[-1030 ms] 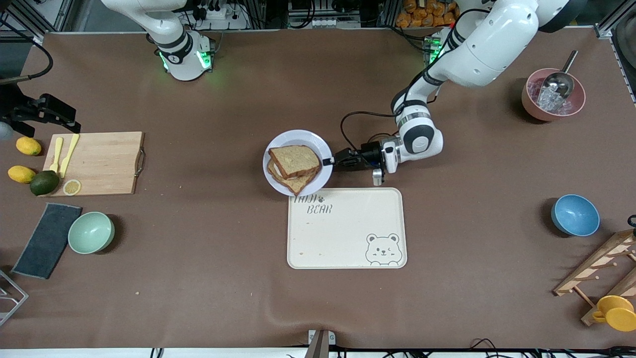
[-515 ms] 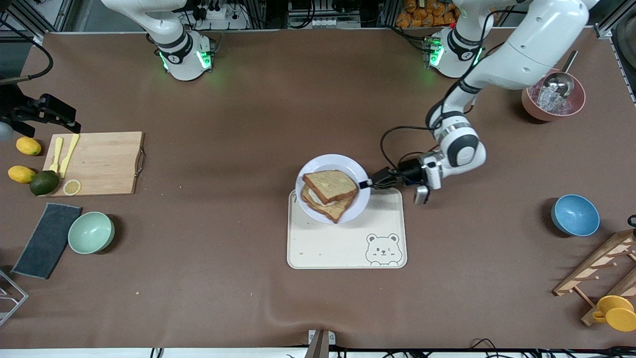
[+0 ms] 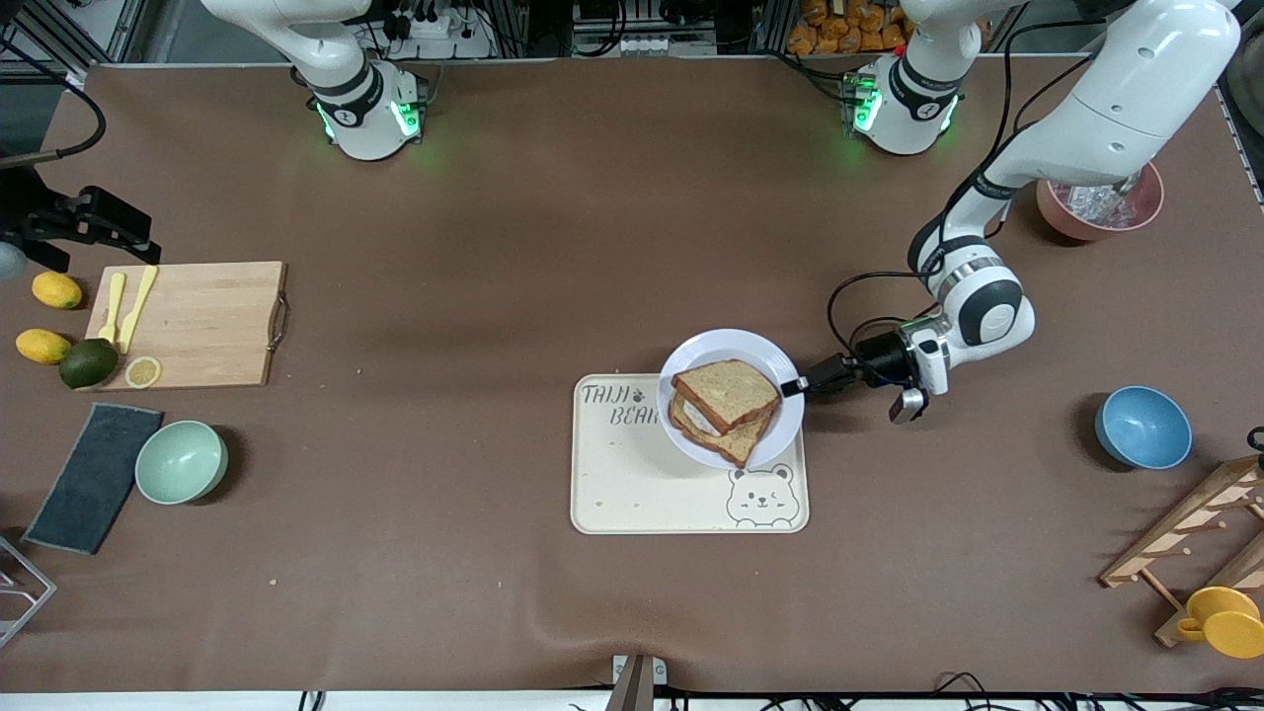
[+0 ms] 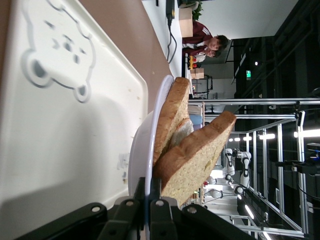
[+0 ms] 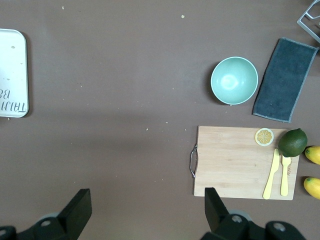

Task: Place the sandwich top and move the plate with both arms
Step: 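Slide the plate onto the bear tray with the left gripper, then release the plate rim and pull the left gripper back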

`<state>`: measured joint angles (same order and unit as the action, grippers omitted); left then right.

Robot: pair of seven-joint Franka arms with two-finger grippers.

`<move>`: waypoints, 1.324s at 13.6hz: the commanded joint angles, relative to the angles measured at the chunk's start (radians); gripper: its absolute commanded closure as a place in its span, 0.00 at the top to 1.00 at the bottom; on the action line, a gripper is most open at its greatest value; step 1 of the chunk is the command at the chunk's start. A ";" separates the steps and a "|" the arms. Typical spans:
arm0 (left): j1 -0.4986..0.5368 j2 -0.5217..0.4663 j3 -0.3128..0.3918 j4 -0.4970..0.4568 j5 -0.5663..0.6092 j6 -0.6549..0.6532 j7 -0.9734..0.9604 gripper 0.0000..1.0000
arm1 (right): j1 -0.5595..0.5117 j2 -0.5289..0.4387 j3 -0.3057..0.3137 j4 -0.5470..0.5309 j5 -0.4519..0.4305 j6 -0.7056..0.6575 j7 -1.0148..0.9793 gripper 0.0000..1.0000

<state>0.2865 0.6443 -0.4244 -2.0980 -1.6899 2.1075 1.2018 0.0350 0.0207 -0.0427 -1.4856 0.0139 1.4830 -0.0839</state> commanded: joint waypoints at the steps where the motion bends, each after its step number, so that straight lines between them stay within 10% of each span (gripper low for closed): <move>1: -0.001 0.070 0.028 0.079 0.036 -0.023 -0.024 0.00 | 0.006 -0.010 -0.003 -0.007 0.000 -0.004 0.003 1.00; 15: -0.162 0.183 0.122 0.236 0.039 0.049 -0.162 0.05 | 0.003 -0.010 -0.003 -0.009 0.001 -0.006 0.003 1.00; 17: -0.179 0.181 0.124 0.236 0.039 0.078 -0.163 0.15 | 0.005 -0.010 -0.003 -0.010 0.000 -0.015 0.003 1.00; 18: -0.178 0.180 0.124 0.236 0.041 0.078 -0.168 0.35 | 0.005 -0.010 -0.003 -0.010 0.000 -0.016 0.003 1.00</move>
<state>0.1249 0.8198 -0.3097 -1.8781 -1.6717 2.1739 1.0659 0.0350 0.0207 -0.0430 -1.4865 0.0139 1.4746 -0.0839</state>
